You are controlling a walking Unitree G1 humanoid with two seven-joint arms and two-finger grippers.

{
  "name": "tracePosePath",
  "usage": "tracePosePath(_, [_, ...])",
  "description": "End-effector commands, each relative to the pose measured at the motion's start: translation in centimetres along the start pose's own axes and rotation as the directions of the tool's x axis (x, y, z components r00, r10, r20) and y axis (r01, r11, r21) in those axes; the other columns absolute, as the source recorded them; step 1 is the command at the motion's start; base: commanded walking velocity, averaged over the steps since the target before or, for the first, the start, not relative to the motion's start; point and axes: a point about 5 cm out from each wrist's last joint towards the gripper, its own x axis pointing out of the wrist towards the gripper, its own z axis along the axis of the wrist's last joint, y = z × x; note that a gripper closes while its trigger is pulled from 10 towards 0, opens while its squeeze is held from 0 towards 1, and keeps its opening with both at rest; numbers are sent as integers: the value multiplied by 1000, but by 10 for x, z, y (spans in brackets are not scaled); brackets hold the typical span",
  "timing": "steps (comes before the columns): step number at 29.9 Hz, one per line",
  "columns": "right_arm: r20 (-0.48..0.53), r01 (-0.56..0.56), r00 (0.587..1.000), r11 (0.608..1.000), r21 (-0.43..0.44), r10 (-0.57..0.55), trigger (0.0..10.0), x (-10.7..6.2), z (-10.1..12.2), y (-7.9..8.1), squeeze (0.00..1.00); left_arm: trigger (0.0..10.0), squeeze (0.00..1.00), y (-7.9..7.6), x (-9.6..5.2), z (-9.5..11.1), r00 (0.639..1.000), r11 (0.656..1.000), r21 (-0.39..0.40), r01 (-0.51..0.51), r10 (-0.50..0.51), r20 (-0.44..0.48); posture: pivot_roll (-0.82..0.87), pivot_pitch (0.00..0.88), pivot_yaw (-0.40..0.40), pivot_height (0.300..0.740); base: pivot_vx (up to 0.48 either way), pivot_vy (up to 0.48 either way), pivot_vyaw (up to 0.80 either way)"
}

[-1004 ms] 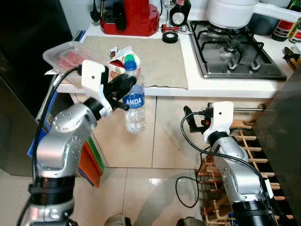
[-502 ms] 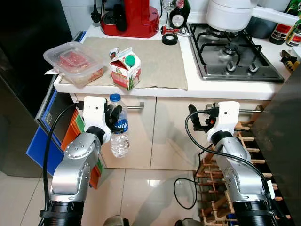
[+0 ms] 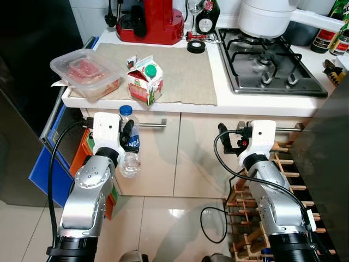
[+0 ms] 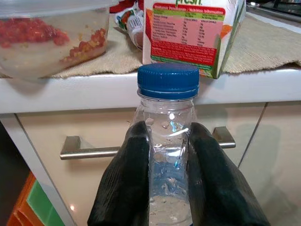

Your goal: Restocking fridge

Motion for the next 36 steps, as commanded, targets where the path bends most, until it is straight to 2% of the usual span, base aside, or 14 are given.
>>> tracePosePath(1, [-3,10,1000,1000,-7,-10,10000,-1,-2,-1,59,10000,0,-5,4,6,999,1000,-1,18,-18,32,-5,0,5,730,0,0,0])
tracePosePath(6, [-4,11,1000,1000,-12,-12,10000,-2,-4,-2,63,10000,0,-9,8,5,999,1000,-9,30,-30,28,-16,0,7,730,0,0,0])
tracePosePath(36, [-1,9,1000,1000,-22,-9,10000,-2,-7,-1,67,10000,0,-14,17,11,996,998,-26,60,-58,61,-22,0,17,730,-334,0,0])
